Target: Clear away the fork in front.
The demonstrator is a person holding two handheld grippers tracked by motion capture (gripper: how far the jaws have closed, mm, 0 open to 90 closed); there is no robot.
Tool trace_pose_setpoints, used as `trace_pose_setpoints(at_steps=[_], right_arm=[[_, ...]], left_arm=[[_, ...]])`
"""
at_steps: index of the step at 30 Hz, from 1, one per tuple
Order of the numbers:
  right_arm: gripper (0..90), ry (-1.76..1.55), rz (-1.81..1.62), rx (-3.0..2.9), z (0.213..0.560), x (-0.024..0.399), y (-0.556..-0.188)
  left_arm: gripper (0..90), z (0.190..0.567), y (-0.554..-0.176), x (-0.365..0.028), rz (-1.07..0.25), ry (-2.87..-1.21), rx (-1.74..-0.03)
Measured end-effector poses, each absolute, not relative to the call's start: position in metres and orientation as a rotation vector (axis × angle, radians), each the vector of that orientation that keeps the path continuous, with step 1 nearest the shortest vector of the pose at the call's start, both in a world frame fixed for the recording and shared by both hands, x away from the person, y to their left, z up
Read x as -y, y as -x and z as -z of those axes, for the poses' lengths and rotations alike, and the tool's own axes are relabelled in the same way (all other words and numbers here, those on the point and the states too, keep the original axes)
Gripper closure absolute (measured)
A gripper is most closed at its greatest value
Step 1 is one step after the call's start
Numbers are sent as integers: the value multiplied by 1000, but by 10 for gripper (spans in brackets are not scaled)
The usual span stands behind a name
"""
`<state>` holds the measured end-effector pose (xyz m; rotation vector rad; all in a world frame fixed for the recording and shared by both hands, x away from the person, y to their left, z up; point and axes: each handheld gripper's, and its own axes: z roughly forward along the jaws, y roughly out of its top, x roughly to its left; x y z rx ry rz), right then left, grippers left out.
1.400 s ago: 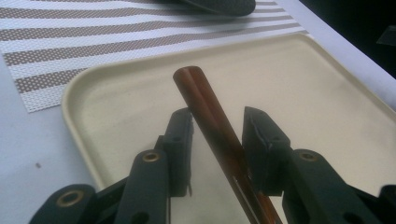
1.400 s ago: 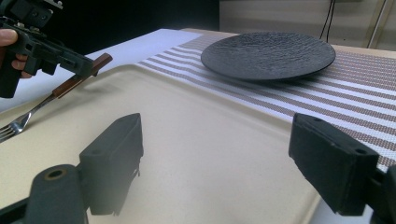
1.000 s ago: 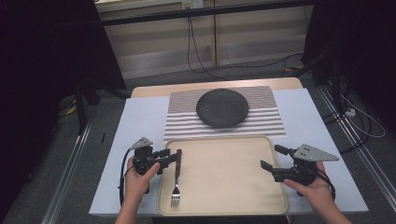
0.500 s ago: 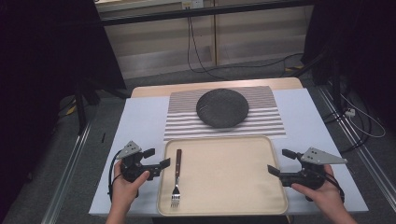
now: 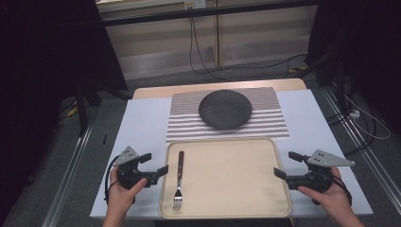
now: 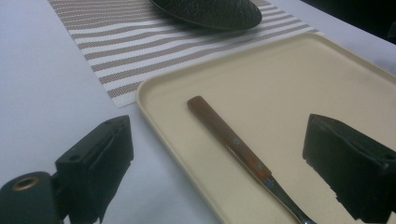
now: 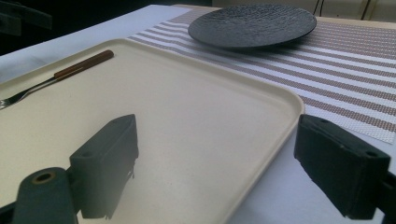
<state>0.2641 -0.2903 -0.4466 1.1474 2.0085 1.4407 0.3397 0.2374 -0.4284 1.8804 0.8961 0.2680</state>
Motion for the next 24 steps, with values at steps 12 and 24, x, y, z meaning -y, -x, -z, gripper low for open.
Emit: trace_pose_setpoints(at_steps=[12,24], right_arm=[[134,-1158,-1425,-2002,447,297,-260],[134,-1165,-1413,-1982,449,303,-257]], left_arm=[[72,430,-336,-245,-269,-1884,-878],[65,434,-334,-254,-276,-1888,-870]])
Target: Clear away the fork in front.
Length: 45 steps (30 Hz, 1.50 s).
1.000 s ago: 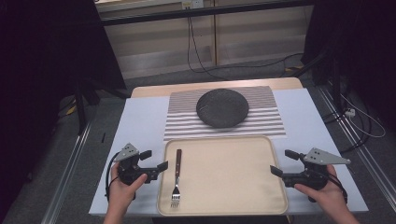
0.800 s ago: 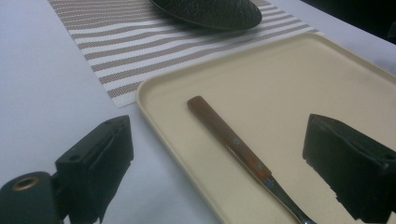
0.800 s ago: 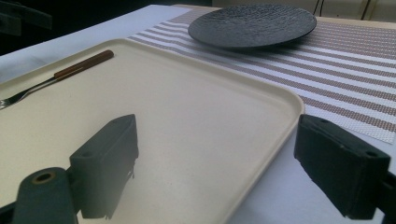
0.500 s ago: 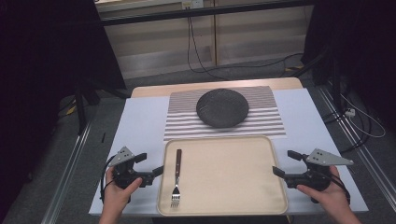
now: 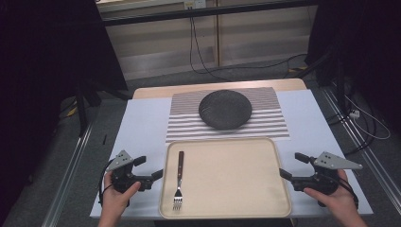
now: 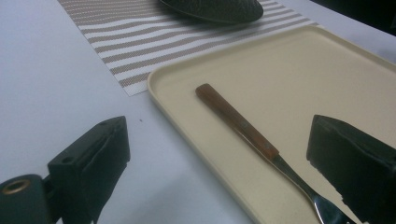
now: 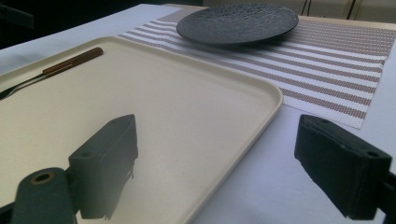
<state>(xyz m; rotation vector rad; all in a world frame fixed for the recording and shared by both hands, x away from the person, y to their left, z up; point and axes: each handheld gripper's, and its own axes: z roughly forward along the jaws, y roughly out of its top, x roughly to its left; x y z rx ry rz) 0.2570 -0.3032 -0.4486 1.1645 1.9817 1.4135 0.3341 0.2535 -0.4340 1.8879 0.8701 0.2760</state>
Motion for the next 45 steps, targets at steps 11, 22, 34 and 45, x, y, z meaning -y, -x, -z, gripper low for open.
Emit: trace_pose_setpoints(at_steps=[11,22,34,45], right_arm=[[133,-1179,-1412,-1978,452,310,-256],[132,-1194,-1415,-1961,454,317,-255],[132,-1201,-1411,-1966,457,321,-255],[132,-1207,-1393,-1969,459,323,-254]], left_arm=[[61,435,-333,-257,-284,-1891,-861],[55,440,-332,-262,-282,-1888,-859],[50,442,-330,-265,-296,-1903,-847],[50,444,-330,-265,-293,-1903,-846]])
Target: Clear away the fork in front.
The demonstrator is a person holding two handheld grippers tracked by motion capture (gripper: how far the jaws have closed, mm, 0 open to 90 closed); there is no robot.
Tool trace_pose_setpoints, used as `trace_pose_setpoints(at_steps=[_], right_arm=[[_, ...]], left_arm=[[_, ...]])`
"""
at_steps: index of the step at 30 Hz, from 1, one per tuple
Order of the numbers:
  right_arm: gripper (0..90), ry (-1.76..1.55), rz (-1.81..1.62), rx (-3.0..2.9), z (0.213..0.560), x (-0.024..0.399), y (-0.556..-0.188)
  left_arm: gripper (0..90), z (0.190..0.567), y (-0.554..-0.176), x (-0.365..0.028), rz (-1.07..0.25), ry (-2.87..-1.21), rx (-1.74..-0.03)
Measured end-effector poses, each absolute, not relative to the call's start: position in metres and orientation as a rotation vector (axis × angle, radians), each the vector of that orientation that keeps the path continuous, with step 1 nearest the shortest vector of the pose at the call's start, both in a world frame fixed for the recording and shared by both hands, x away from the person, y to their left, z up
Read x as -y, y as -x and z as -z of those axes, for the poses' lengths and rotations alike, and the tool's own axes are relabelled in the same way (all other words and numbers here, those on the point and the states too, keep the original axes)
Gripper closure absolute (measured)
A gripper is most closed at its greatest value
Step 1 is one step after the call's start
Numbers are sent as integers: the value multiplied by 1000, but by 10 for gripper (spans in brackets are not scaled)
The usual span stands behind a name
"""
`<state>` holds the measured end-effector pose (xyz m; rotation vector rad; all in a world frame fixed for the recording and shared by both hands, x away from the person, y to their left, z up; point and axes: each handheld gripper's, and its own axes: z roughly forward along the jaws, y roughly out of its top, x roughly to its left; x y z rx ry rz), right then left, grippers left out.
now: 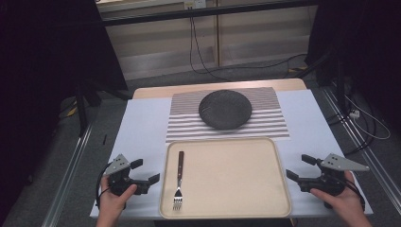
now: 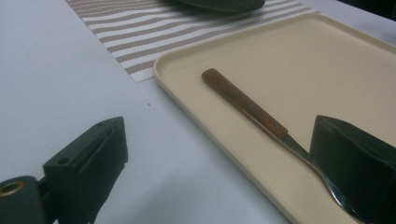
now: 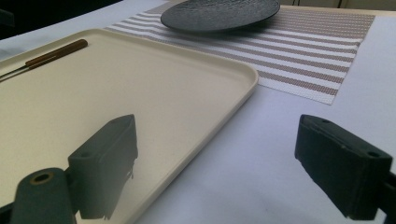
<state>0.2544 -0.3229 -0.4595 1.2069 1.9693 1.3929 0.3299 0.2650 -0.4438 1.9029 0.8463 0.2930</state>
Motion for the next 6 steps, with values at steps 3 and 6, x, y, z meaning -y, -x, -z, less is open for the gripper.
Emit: trace_pose_setpoints(at_steps=[3,6], right_arm=[[132,-1206,-1393,-1970,459,322,-255],[132,-1201,-1392,-1971,460,322,-255]], left_arm=[[50,444,-330,-265,-294,-1911,-843],[50,444,-330,-264,-294,-1913,-841]])
